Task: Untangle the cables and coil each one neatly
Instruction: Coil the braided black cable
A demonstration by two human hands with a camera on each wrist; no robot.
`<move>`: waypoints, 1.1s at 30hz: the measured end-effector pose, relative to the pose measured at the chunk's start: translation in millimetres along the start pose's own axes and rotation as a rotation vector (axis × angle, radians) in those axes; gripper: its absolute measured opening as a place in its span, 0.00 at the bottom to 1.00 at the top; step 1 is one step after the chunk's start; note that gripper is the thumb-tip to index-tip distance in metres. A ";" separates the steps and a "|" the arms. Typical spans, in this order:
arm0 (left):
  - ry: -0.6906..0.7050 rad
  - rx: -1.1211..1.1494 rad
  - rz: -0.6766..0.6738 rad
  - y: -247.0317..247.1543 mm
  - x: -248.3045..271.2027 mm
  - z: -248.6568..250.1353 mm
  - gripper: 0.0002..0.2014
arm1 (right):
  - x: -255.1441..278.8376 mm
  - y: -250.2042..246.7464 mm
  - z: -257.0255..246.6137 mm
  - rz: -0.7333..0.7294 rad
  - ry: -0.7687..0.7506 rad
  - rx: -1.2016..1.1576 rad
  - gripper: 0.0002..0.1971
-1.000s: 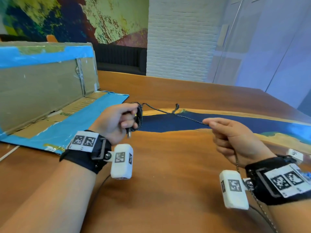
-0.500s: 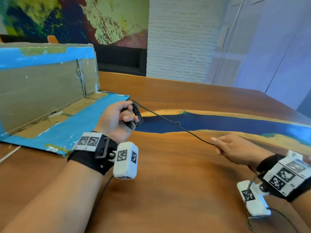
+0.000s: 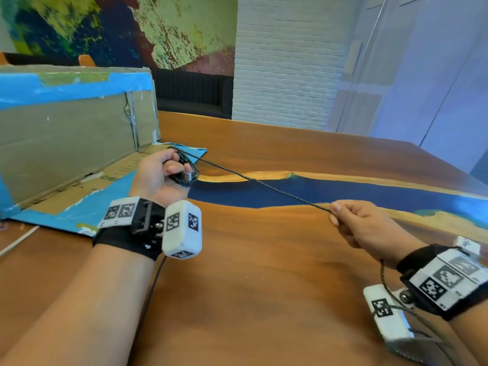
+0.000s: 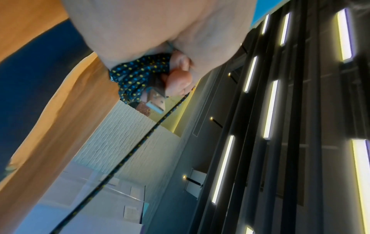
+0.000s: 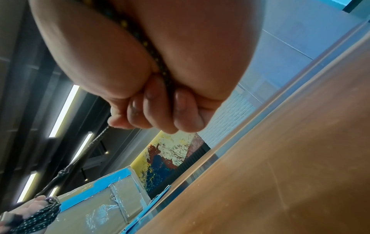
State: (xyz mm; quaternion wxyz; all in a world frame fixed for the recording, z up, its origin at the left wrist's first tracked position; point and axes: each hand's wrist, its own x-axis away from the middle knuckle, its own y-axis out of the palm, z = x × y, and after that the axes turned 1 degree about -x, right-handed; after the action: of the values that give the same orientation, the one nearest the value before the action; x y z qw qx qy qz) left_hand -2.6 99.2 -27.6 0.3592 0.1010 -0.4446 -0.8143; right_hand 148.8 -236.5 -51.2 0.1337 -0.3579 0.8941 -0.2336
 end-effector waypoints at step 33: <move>0.411 -0.892 -0.178 28.4 39.4 -41.8 0.10 | -19.7 113.7 -117.4 -0.276 0.028 -0.403 0.20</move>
State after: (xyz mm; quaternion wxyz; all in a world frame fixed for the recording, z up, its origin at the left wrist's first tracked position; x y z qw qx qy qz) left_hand 3.3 35.6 -23.3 0.3766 0.1336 0.0373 -0.9159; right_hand 49.5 -112.6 -7.8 0.0139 -0.4928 0.8671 -0.0714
